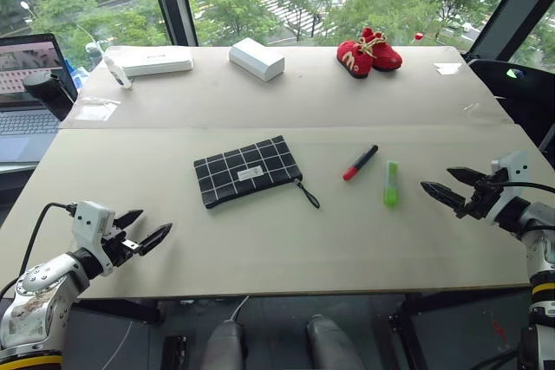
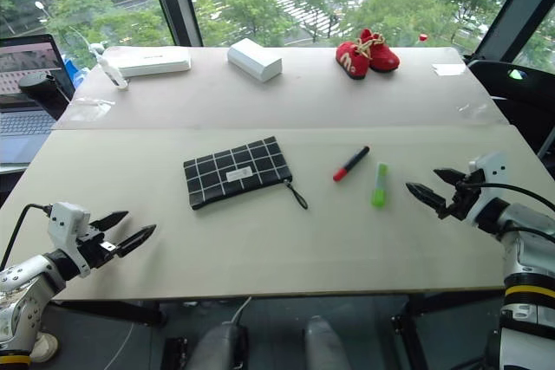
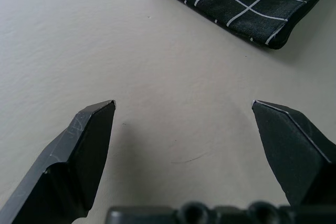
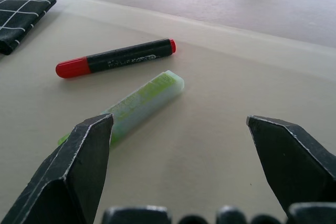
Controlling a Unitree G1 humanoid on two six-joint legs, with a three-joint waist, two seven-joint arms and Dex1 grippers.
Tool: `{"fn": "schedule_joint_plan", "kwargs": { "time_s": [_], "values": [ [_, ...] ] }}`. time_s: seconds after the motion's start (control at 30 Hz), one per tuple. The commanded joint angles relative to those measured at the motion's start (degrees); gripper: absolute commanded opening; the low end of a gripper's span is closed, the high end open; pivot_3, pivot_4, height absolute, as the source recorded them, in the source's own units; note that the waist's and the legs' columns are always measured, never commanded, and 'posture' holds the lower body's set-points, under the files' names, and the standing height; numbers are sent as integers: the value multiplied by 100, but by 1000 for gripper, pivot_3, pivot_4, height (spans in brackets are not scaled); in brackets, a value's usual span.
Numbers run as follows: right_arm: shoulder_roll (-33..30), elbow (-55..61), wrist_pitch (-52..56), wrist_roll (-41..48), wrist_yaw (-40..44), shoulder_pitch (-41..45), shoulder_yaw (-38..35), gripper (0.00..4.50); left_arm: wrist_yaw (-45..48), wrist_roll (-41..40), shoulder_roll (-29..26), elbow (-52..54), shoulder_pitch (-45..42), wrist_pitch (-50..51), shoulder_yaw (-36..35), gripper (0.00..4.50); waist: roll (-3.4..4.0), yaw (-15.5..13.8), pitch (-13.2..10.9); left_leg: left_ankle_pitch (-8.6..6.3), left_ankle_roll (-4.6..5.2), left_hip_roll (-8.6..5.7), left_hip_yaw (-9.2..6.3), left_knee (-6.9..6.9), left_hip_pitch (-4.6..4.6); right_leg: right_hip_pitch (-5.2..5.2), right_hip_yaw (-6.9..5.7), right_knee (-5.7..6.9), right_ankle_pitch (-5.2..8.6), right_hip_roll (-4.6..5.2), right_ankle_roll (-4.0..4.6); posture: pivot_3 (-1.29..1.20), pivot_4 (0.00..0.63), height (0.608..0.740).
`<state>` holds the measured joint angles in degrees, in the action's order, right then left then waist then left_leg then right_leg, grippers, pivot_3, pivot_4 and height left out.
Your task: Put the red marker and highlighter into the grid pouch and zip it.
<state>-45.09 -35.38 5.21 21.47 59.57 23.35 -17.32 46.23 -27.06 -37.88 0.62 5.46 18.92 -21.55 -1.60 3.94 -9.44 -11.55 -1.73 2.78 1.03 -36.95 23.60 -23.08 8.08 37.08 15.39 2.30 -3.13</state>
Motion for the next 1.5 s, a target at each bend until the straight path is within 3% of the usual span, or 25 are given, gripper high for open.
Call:
{"fn": "schedule_joint_plan", "kwargs": {
  "time_s": [0.03, 0.2, 0.3, 0.47, 0.67, 0.87, 0.97, 1.13, 1.5],
  "values": [
    [-153, 37, -174, 14, 51, 58, -153, 4486, 41, -220, -64, 230, -152, 17, -210, 4500, 0, -2, 0, 0, 0, 0, 0, 0, 0, 0, 0, 0, 0, 0, 0, 0, 150, 729],
    [-120, -29, -254, 4, 124, 64, -131, 4486, 670, -564, -86, -187, -461, -261, -309, 4500, -2, -16, -1, 0, 0, 0, -1, -2, 2, 1, -2, 0, 0, 0, 0, 0, 150, 729],
    [-94, -58, -287, 77, 177, 146, -170, 3811, 1482, -323, -279, -820, -600, -935, -126, 4500, -2, 3, -1, 0, 0, -1, 0, -1, 1, -1, -2, 0, 0, -1, 0, 0, 150, 729],
    [74, 413, 23, 323, 532, 362, -3, 2025, 1727, 741, -459, -1564, -782, -2779, 298, 4500, -2, 20, -1, 0, 0, 0, 2, 1, 2, -3, -1, -2, 0, -1, 1, 0, 150, 729],
    [601, 1198, 463, 439, 666, 616, 457, 41, 1715, 1396, -660, -2275, -1336, -3954, 671, 4500, -3, 0, -2, 0, 0, 0, -1, 0, 5, -3, -1, 1, -1, -1, 2, 0, 150, 729],
    [1606, 1664, 446, -54, 84, 1159, 1337, 41, 1721, 1918, -706, -3146, -2036, -4940, 1171, 4500, -2, -10, -2, 0, 0, 0, -2, 0, 16, -15, -3, 5, -1, 0, 2, 0, 150, 729],
    [2183, 1286, -15, -873, -518, 1647, 1970, 41, 1724, 2118, -619, -3560, -2380, -5270, 1455, 4500, -2, 10, -2, 0, 0, 1, -4, -1, 17, -21, -5, 13, -2, -1, 3, 0, 150, 729],
    [2737, 455, -410, -1487, -1041, 2235, 2406, 41, 1612, 2336, -539, -4192, -2800, -5649, 1786, 4500, -1, -39, -2, 0, 0, 0, -11, -1, 25, -25, -21, 14, -3, 4, 4, 0, 150, 729],
    [2520, -1092, -2175, -3256, -1201, 2651, 3656, 41, 1483, 2272, -329, -4591, -3079, -5927, 1995, 4500, 2, -122, 0, 2, 1, 0, -31, -14, 17, -21, -98, 41, -6, 23, 12, 0, 150, 729]
  ]
}}
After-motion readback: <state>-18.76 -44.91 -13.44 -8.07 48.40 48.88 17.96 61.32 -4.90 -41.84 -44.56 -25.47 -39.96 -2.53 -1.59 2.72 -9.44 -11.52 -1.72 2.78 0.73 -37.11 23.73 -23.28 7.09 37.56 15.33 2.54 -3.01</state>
